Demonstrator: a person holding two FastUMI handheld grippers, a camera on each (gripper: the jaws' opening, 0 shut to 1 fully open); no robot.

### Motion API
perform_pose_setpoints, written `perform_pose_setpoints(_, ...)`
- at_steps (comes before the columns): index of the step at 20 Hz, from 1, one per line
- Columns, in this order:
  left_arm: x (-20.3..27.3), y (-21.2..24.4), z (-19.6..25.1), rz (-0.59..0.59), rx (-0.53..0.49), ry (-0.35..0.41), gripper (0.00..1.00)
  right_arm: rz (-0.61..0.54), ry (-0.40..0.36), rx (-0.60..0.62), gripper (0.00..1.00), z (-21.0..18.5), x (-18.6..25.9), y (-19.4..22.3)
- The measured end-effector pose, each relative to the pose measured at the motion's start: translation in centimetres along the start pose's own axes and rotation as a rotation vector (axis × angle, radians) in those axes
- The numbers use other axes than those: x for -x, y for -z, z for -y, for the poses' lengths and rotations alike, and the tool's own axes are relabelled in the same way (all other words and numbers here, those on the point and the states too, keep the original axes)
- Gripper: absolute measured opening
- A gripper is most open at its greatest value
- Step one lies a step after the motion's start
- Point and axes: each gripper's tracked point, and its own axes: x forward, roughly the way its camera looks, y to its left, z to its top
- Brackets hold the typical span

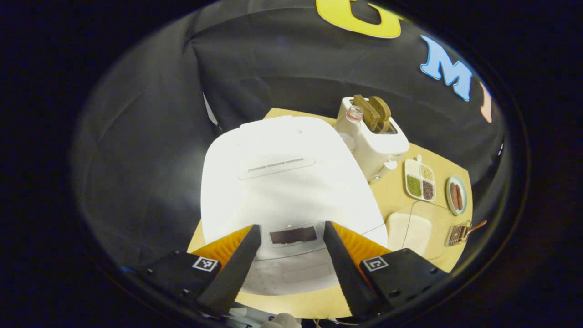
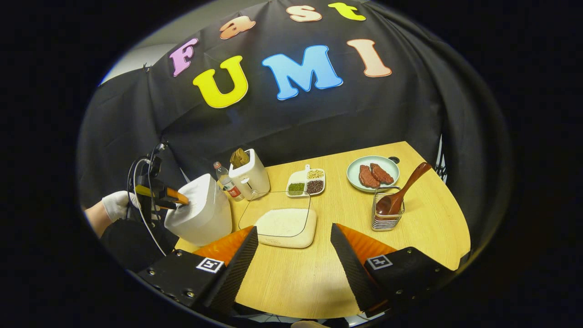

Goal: Close the left gripper, press the button to open the rice cooker; take a wooden spoon from the chopstick holder with the right hand, scoop a spoonful of rice and pour it into the rice cooker, then put the wooden spoon back into the chopstick holder.

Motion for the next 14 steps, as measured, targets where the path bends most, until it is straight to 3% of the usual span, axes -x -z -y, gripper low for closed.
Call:
perform_pose_setpoints(7,0.2,-1.1,0.1,0.031,-0.036,0.002,1.0,0.011,0.005,0.052,0.98,-0.1,-0.2,-0.7)
perform_pose_setpoints(8,0.1,-1.0,0.2,0.029,-0.039,0.008,0.96,0.01,0.002,0.04,0.98,-0.1,-0.2,-0.7)
perform_pose_setpoints(12,0.3,-1.3,0.7,0.029,0.033,0.005,0.99,0.017,0.01,0.032,0.98,0.1,0.0,-1.7)
perform_pose_setpoints(14,1.4,-2.5,0.9,0.095,0.014,-0.004,1.0,0.027,0.023,0.057,0.98,0.4,0.2,-2.3)
